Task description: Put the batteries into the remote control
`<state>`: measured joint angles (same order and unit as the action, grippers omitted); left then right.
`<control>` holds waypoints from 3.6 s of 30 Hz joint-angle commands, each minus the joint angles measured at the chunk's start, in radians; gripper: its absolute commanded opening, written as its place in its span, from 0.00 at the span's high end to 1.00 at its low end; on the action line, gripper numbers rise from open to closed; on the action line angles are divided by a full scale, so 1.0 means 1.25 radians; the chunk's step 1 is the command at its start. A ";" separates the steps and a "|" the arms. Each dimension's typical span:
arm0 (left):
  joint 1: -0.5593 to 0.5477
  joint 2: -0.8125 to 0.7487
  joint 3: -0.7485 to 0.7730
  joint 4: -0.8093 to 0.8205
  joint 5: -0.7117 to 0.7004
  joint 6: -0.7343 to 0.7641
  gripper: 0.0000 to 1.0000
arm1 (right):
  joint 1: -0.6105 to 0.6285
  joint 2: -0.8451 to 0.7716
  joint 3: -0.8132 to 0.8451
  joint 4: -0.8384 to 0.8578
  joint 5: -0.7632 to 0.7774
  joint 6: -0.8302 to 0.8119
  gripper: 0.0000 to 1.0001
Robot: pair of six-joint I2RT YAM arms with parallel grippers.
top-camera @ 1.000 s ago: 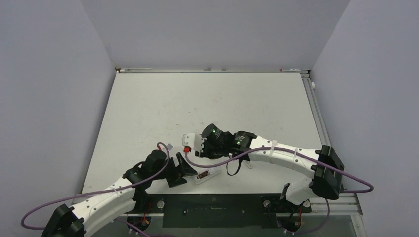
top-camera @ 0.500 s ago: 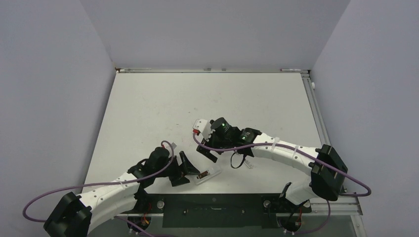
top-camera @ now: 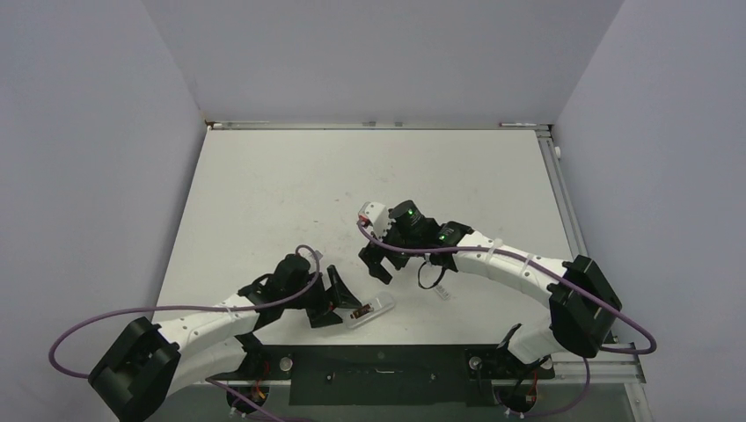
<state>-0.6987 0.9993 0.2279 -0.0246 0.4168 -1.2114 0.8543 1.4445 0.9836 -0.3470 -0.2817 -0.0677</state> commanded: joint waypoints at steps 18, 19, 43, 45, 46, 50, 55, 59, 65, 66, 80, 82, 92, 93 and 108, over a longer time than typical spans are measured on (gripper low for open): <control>0.007 0.183 0.147 0.000 -0.021 0.112 0.20 | 0.089 -0.140 -0.114 -0.019 0.200 0.145 0.05; 0.011 0.189 0.156 -0.007 -0.022 0.119 0.20 | 0.094 -0.144 -0.117 -0.022 0.209 0.151 0.05; 0.127 0.211 0.276 -0.168 -0.054 0.257 0.20 | 0.128 -0.095 -0.094 -0.041 0.207 0.152 0.05; 0.143 0.172 0.281 -0.204 -0.075 0.266 0.20 | 0.128 -0.075 -0.080 -0.047 0.190 0.135 0.05; 0.151 0.152 0.280 -0.221 -0.084 0.269 0.20 | 0.127 -0.064 -0.070 -0.050 0.180 0.127 0.05; 0.183 0.076 0.271 -0.266 -0.096 0.274 0.20 | 0.128 -0.028 -0.046 -0.052 0.130 0.081 0.05; 0.208 0.003 0.261 -0.319 -0.092 0.276 0.20 | 0.131 0.019 -0.013 -0.058 0.078 0.033 0.06; 0.217 -0.047 0.245 -0.352 -0.088 0.266 0.20 | 0.134 0.059 0.007 -0.054 0.064 0.009 0.06; 0.228 -0.120 0.224 -0.379 -0.079 0.244 0.20 | 0.136 0.114 0.041 -0.047 0.052 -0.007 0.08; 0.229 -0.129 0.220 -0.381 -0.076 0.241 0.20 | 0.136 0.120 0.045 -0.045 0.051 -0.008 0.08; 0.234 -0.159 0.189 -0.388 -0.051 0.239 0.20 | 0.147 0.182 0.077 -0.039 0.058 -0.020 0.10; 0.235 -0.159 0.187 -0.386 -0.048 0.240 0.20 | 0.147 0.188 0.080 -0.036 0.060 -0.020 0.10; 0.241 -0.160 0.185 -0.388 -0.043 0.247 0.20 | 0.146 0.201 0.088 -0.025 0.077 -0.022 0.10; 0.241 -0.159 0.185 -0.386 -0.042 0.248 0.20 | 0.146 0.202 0.088 -0.025 0.078 -0.023 0.10; 0.245 -0.158 0.180 -0.380 -0.038 0.247 0.20 | 0.169 0.229 0.067 -0.040 0.116 -0.040 0.11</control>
<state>-0.4015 0.8116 0.4515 -0.5125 0.3531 -0.9085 1.0420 1.7168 1.0569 -0.4126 -0.1684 -0.0975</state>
